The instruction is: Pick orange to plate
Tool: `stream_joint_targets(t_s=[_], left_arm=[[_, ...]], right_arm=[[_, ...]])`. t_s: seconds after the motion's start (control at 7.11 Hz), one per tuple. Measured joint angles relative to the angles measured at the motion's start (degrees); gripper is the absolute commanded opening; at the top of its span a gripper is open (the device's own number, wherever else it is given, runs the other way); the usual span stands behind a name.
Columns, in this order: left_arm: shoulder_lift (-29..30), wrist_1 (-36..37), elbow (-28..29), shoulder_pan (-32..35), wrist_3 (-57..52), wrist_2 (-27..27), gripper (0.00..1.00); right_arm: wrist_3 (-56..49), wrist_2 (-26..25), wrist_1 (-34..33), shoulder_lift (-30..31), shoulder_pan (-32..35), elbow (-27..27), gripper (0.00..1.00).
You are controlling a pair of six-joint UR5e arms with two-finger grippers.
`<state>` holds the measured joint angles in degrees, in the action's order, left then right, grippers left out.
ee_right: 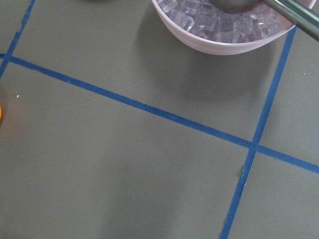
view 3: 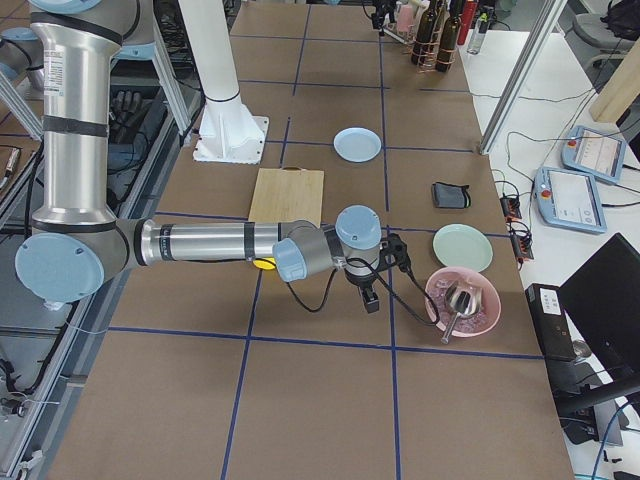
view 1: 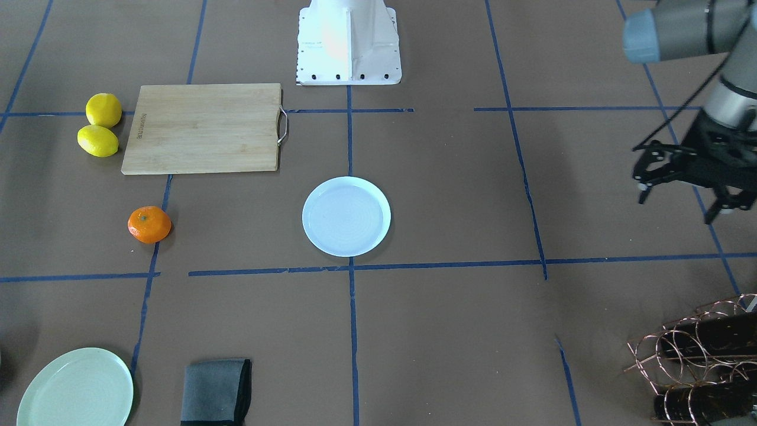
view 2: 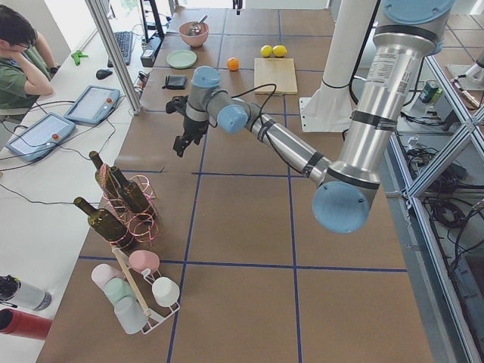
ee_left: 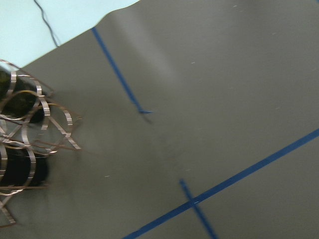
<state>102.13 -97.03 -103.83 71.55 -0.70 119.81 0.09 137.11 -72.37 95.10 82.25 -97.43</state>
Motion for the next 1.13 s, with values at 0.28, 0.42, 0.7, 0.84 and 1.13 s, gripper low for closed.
stream_joint_targets(t_s=[0.28, 0.42, 0.7, 0.84, 1.13], left_arm=[[-7.03, -0.33, 7.11, 10.01, -20.19, 7.01, 1.0], [-11.48, -0.96, 8.53, 12.86, -24.34, 9.25, 1.0], [-15.3, 3.62, 9.45, 15.17, -22.99, 12.34, 1.0], [-15.76, 6.26, 9.4, 15.7, -19.79, 12.79, 1.0], [-15.9, 8.73, 9.33, 17.04, -17.35, 13.02, 1.0]], right_arm=[[-0.02, 0.0, 0.03, 0.0, 0.02, -0.07, 1.0], [-0.06, 0.0, 0.04, 0.0, 0.02, -0.08, 1.0], [-0.07, 0.0, 0.04, 0.02, 0.02, -0.15, 1.0], [0.02, 0.02, 0.04, 0.05, 0.02, -0.21, 1.0], [0.41, 0.18, -0.02, 0.0, 0.02, -0.39, 1.0]])
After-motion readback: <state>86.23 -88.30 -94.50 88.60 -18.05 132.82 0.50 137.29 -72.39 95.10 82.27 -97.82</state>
